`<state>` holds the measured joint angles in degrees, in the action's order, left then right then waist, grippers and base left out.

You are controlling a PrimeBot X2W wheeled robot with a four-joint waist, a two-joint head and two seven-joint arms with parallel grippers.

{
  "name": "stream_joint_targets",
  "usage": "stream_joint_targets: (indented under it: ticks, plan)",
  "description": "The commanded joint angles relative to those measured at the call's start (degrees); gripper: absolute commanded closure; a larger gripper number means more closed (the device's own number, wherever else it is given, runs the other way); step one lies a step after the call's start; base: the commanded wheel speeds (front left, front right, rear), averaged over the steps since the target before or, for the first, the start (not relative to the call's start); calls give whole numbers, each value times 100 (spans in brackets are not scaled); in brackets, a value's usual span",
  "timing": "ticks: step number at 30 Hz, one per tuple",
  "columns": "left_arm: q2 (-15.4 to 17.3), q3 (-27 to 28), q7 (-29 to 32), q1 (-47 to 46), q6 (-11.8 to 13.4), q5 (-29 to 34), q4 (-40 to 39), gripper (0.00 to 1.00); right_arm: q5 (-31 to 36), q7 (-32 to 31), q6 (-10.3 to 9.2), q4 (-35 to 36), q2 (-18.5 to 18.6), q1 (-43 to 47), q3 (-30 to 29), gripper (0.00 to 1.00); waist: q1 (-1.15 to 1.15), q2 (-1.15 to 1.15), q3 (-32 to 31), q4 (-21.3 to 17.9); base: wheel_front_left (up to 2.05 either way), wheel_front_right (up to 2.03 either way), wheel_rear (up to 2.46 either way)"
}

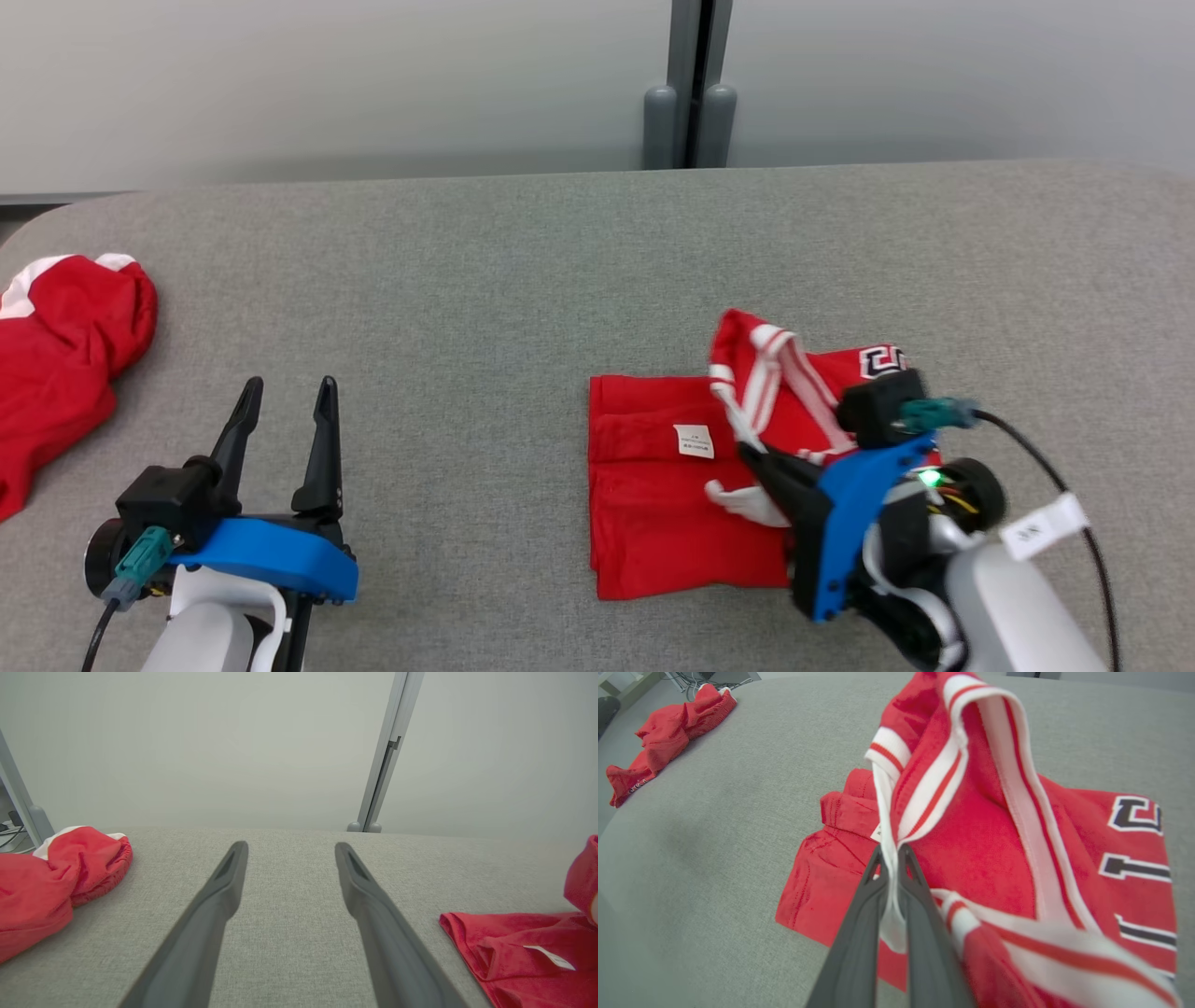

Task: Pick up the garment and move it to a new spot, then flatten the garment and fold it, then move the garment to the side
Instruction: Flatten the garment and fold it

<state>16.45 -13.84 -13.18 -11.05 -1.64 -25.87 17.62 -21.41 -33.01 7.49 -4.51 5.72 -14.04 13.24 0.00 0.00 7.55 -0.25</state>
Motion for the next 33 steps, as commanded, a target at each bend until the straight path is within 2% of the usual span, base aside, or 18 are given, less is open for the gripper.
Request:
stream_joint_targets:
  ticks: [1, 5, 11, 18, 19, 21, 22, 28, 32, 33]
  plan:
    - [9, -22, 5, -112, -24, 8, -21, 0, -29, 82, 1, -106, -45, -151, 113, 100, 0, 0, 44, 45, 0, 0, 0]
    - [-12, -91, 18, -204, -61, 14, 11, 0, -18, 305, 1, -780, -201, -552, 565, 100, 0, 0, 142, 160, 0, 0, 0]
    - [-70, -212, 5, -360, -125, 28, 119, 0, 2, 647, 1, -1746, -284, -1017, 702, 100, 0, 0, 221, 362, 0, 0, 0]
    - [-110, -247, -56, -428, -140, -1, 281, 0, -629, 1006, 2, -2516, -284, -1399, 1248, 100, 0, 0, 214, 421, 0, 0, 0]
    - [-113, -250, -57, -437, -143, -7, 302, 0, -755, 1057, 2, -2570, -285, -1434, 1319, 97, 0, 0, 208, 415, 0, 0, 0]
    - [-126, -256, -67, -454, -153, -13, 336, 0, -952, 1098, 2, -2672, -284, -1525, 1524, 50, 0, 0, 196, 396, 0, 0, 0]
    - [-131, -264, -76, -463, -162, -17, 353, 0, -1052, 1117, 2, -2713, -283, -1569, 1617, 0, 0, 0, 187, 386, 0, 0, 0]
    - [-151, -260, -111, -469, -184, -52, 427, 0, -1830, 1434, 2, -2343, -282, -1746, 1961, 0, 0, 0, 113, 329, 0, 0, 0]
    - [-88, -184, -139, -365, -176, -101, 441, 0, -2400, 1676, 1, -1373, -264, -1597, 1819, 0, 0, 0, 24, 285, 0, 0, 0]
    - [-72, -156, -148, -323, -164, -116, 434, 0, -2427, 1744, 2, -1102, -158, -1512, 1702, 0, 0, 0, -3, 270, 0, 0, 0]
